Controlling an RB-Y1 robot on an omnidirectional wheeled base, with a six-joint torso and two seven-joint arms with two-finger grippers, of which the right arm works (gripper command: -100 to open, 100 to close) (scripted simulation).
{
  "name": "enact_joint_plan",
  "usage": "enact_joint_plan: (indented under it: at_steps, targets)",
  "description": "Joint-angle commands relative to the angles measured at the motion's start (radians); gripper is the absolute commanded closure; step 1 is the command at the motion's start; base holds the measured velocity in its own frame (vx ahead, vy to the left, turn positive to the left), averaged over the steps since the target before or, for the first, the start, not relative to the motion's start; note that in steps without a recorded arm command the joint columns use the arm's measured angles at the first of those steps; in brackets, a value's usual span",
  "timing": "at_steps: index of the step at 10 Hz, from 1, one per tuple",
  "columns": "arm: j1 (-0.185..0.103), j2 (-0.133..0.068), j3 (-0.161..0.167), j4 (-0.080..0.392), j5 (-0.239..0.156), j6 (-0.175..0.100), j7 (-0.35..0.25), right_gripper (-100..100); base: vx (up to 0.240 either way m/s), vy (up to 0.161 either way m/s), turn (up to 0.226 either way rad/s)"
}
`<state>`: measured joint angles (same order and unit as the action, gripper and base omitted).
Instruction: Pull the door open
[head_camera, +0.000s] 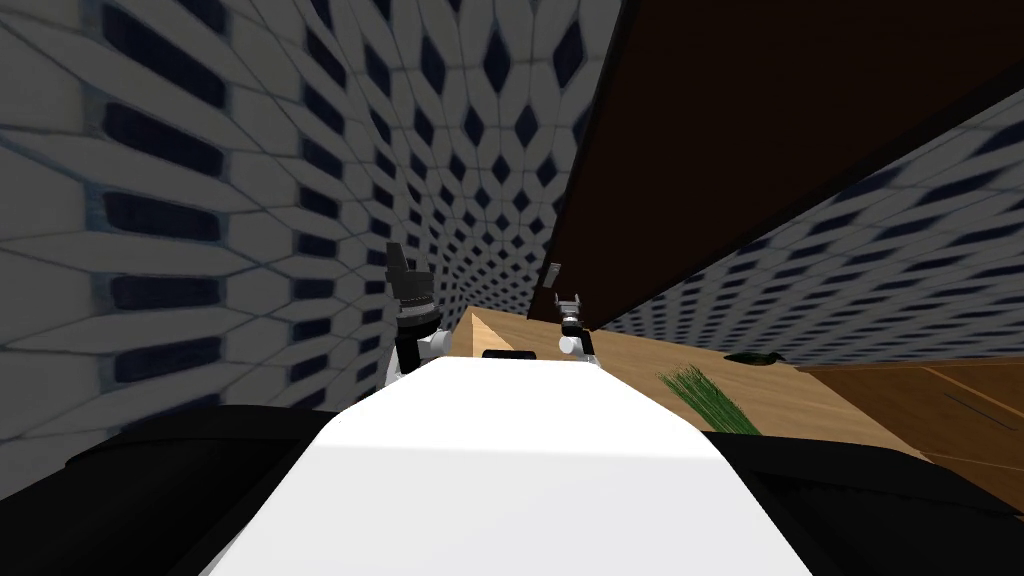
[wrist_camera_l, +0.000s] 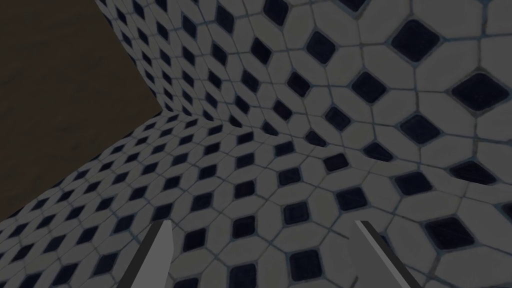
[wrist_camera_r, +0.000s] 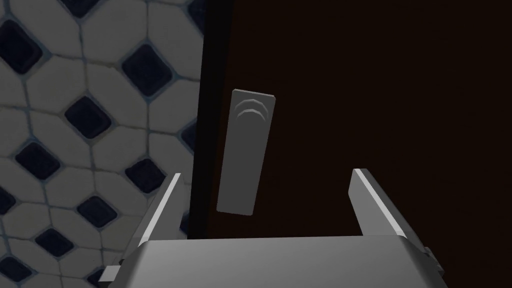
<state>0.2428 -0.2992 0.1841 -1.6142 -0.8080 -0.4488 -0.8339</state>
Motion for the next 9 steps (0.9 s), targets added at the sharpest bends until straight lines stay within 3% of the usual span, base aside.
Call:
enact_joint_plan:
  at_steps: [1,7,9]
  targets:
    - [-0.008,-0.007,0.006,0.027,-0.028,0.002,-0.024,-100,0.141,0.008,-0.006]
    - [-0.043,-0.040,0.021,0.125,-0.147,0.023,-0.110,-100,0.162,0.024,-0.006]
    - [-0.044,-0.042,0.020,0.126,-0.150,0.023,-0.112,-100,0.142,0.010,-0.004]
